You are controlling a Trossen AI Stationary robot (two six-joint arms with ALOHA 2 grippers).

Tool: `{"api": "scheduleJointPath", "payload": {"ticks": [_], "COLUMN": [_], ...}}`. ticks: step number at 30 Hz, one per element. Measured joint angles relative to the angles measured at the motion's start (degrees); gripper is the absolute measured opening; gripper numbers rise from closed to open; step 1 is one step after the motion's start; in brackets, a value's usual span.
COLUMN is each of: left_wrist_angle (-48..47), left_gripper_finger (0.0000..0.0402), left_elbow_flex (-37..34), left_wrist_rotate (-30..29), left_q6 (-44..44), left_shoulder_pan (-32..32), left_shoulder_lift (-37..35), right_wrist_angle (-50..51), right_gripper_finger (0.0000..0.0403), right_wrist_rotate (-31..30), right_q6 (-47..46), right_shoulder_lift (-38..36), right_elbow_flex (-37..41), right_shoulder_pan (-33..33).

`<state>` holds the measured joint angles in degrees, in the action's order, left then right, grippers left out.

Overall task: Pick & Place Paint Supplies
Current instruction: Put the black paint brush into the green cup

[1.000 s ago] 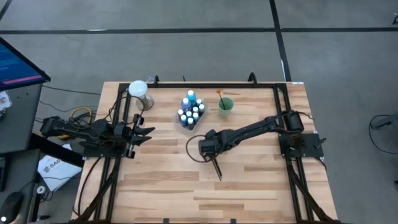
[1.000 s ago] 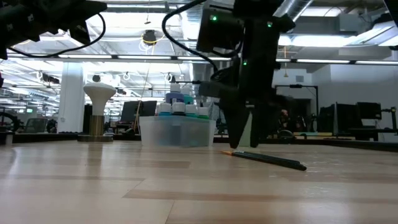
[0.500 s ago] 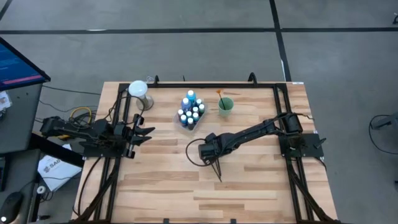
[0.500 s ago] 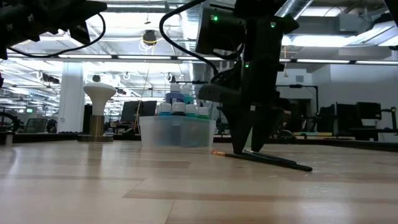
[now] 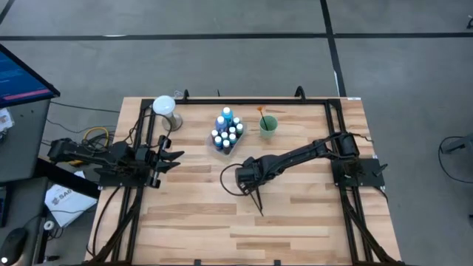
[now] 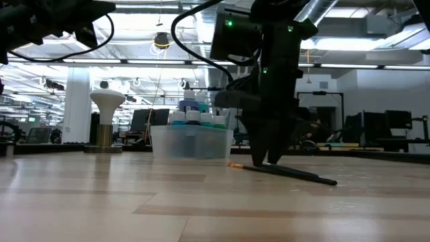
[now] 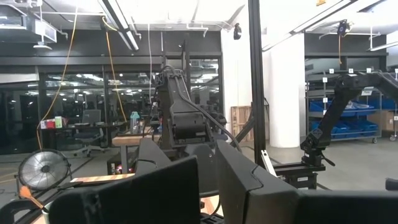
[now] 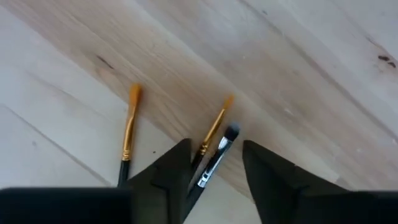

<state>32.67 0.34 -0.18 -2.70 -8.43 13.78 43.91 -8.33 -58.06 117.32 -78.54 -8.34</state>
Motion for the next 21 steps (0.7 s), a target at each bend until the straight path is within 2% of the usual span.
{"api": "scheduleJointPath", "payload": {"ticks": [6, 9, 15, 21], "left_wrist_angle": [-0.01, -0.01, 0.08, 0.21], "left_gripper_finger": [0.0001, 0.0001, 0.0001, 0.0001], "left_elbow_flex": [0.02, 0.01, 0.00, 0.00], "left_wrist_rotate": [0.02, 0.02, 0.01, 0.00], "left_q6": [0.00, 0.02, 0.00, 0.02], "left_shoulder_pan": [0.00, -0.01, -0.01, -0.02], "left_shoulder_lift": [0.00, 0.00, -0.02, 0.00], "right_wrist_angle": [1.11, 2.55, 5.20, 2.94], "right_gripper_finger": [0.0208, 0.0226, 0.0222, 0.0210], "right_wrist_rotate": [-0.80, -2.51, -5.22, -5.06], "right_q6": [0.10, -1.03, -3.33, -3.62], "right_shoulder_lift": [-2.34, -5.44, -6.39, -3.12], "right_elbow_flex": [0.20, 0.07, 0.13, -0.01], "right_shoulder_pan": [1.17, 1.86, 1.89, 1.50]}}
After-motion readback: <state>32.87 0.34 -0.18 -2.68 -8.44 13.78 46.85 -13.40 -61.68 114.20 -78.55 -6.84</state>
